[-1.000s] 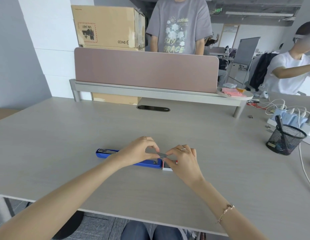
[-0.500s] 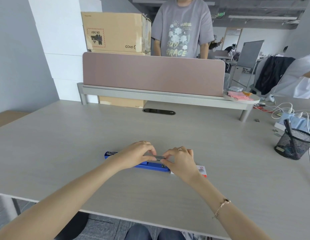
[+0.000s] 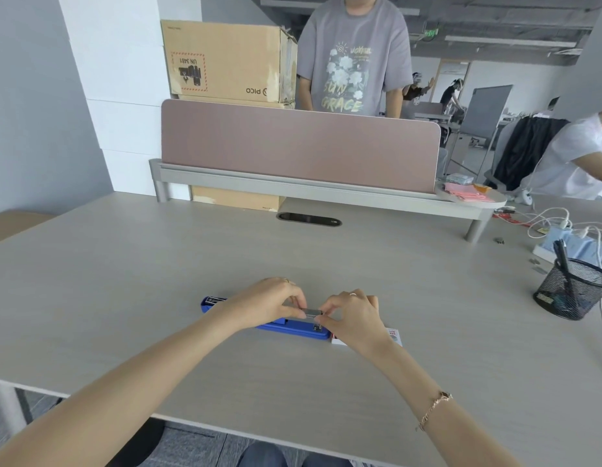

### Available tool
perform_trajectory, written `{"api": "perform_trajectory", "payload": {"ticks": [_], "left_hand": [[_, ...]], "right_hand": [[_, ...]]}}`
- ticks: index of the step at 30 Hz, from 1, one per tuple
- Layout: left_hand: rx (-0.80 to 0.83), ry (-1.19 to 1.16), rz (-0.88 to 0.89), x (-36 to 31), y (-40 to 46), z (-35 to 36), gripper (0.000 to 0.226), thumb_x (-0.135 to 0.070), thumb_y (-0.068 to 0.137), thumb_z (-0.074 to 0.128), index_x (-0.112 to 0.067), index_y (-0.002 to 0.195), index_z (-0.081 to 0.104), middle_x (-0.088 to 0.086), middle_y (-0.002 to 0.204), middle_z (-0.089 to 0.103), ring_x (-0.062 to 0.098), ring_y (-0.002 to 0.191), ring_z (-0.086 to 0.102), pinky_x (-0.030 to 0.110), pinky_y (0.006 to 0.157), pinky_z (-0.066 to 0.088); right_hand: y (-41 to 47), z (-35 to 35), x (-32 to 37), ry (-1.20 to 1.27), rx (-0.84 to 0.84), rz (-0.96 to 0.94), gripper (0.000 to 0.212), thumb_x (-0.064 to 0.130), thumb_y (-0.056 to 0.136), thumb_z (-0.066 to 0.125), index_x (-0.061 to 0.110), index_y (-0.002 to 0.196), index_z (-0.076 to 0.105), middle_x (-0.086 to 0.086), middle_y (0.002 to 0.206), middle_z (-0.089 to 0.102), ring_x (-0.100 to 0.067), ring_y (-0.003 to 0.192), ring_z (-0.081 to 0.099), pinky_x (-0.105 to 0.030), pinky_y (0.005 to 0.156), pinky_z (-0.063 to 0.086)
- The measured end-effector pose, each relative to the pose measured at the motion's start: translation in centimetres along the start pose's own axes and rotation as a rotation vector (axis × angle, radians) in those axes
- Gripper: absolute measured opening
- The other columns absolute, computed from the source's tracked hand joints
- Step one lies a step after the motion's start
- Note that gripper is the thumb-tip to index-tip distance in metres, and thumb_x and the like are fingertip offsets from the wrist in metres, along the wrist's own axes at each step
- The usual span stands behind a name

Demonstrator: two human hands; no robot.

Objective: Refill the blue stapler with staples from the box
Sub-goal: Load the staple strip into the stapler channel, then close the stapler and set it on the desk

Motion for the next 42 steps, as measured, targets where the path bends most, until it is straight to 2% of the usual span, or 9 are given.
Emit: {"api": "perform_trajectory", "payload": {"ticks": [6, 11, 18, 23, 28, 32, 35, 39, 42], "left_hand": [[-0.005, -0.032, -0.016, -0.1, 0.1, -0.1, 0.015, -0.039, 0.084, 0.066, -0.029, 0.094, 0.071, -0.008, 0.098, 0.065, 0.007, 0.093, 0.056, 0.027, 0.08, 0.047], [-0.011, -0.02, 0.014, 0.4, -0.2, 0.2, 0.02, -0.036, 0.087, 0.064, -0.024, 0.101, 0.071, -0.012, 0.091, 0.059, 0.005, 0.085, 0.055, 0.012, 0.067, 0.036], [0.009, 0.024, -0.036, 3.8, -2.5, -1.5, 0.034, -0.037, 0.084, 0.068, -0.024, 0.114, 0.064, -0.007, 0.108, 0.064, 0.007, 0.1, 0.057, 0.026, 0.087, 0.046], [-0.008, 0.021, -0.125, 7.5, -5.1, -2.8, 0.033, -0.038, 0.079, 0.073, -0.026, 0.108, 0.066, -0.005, 0.101, 0.064, 0.009, 0.093, 0.056, 0.02, 0.078, 0.042], [-0.038, 0.042, -0.186, 10.5, -7.1, -3.5, 0.029, -0.037, 0.073, 0.078, -0.034, 0.098, 0.064, -0.001, 0.095, 0.06, 0.011, 0.091, 0.054, 0.032, 0.085, 0.045], [-0.07, -0.058, -0.232, 11.5, -8.0, -3.8, 0.022, -0.029, 0.077, 0.077, -0.041, 0.086, 0.061, -0.003, 0.093, 0.061, 0.006, 0.09, 0.052, 0.032, 0.086, 0.044], [-0.061, -0.092, -0.217, 11.4, -8.0, -4.1, 0.021, -0.023, 0.081, 0.073, -0.039, 0.087, 0.06, -0.002, 0.093, 0.062, 0.006, 0.089, 0.053, 0.035, 0.086, 0.046], [-0.092, -0.176, -0.222, 10.5, -7.4, -5.6, 0.017, -0.014, 0.082, 0.072, -0.024, 0.094, 0.065, 0.003, 0.099, 0.068, 0.013, 0.09, 0.062, 0.037, 0.091, 0.05], [-0.065, -0.201, -0.192, 9.3, -6.7, -7.2, 0.018, -0.01, 0.082, 0.072, -0.02, 0.096, 0.066, 0.004, 0.099, 0.07, 0.007, 0.088, 0.064, 0.033, 0.091, 0.051]], "right_hand": [[0.1, -0.1, -0.3, 0.012, 0.038, 0.006, 0.017, 0.038, 0.08, 0.063, 0.028, 0.093, 0.068, 0.009, 0.098, 0.071, -0.016, 0.107, 0.045, -0.027, 0.082, 0.02], [-0.2, 0.1, -0.5, 0.023, 0.047, 0.008, 0.016, 0.037, 0.078, 0.065, 0.028, 0.091, 0.067, 0.009, 0.095, 0.071, -0.017, 0.104, 0.047, -0.028, 0.078, 0.02], [-0.7, 0.4, -1.1, 0.01, 0.093, -0.002, 0.018, 0.038, 0.074, 0.066, 0.024, 0.085, 0.066, 0.006, 0.094, 0.071, -0.018, 0.102, 0.046, -0.029, 0.079, 0.023], [-0.6, 0.7, -1.3, -0.034, 0.117, -0.004, 0.022, 0.041, 0.071, 0.068, 0.024, 0.085, 0.066, 0.001, 0.094, 0.068, -0.02, 0.1, 0.046, -0.031, 0.079, 0.024], [-0.7, 0.7, -1.1, -0.029, 0.117, -0.007, 0.022, 0.039, 0.07, 0.069, 0.024, 0.086, 0.066, 0.0, 0.095, 0.069, -0.021, 0.1, 0.046, -0.03, 0.08, 0.025], [-0.9, 0.6, -1.1, -0.031, 0.119, 0.0, 0.023, 0.038, 0.071, 0.069, 0.024, 0.088, 0.067, 0.0, 0.096, 0.07, -0.02, 0.101, 0.046, -0.031, 0.081, 0.025], [-1.0, 0.6, -1.1, 0.005, 0.129, 0.005, 0.02, 0.037, 0.072, 0.069, 0.025, 0.088, 0.067, 0.0, 0.096, 0.069, -0.019, 0.1, 0.046, -0.03, 0.079, 0.023], [-0.9, 0.6, -1.0, 0.012, 0.142, 0.01, 0.018, 0.036, 0.072, 0.069, 0.024, 0.085, 0.066, -0.001, 0.095, 0.068, -0.021, 0.1, 0.046, -0.03, 0.079, 0.023], [-1.0, 0.6, -1.0, 0.02, 0.151, 0.013, 0.017, 0.035, 0.072, 0.069, 0.024, 0.085, 0.066, -0.002, 0.096, 0.067, -0.021, 0.1, 0.046, -0.031, 0.079, 0.022]]}}
Point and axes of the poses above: each hand's wrist, its own y-axis towards the middle knuckle, its own z-axis out of the palm, x = y × z, the point moved 2 cm from there along y, towards the middle knuckle
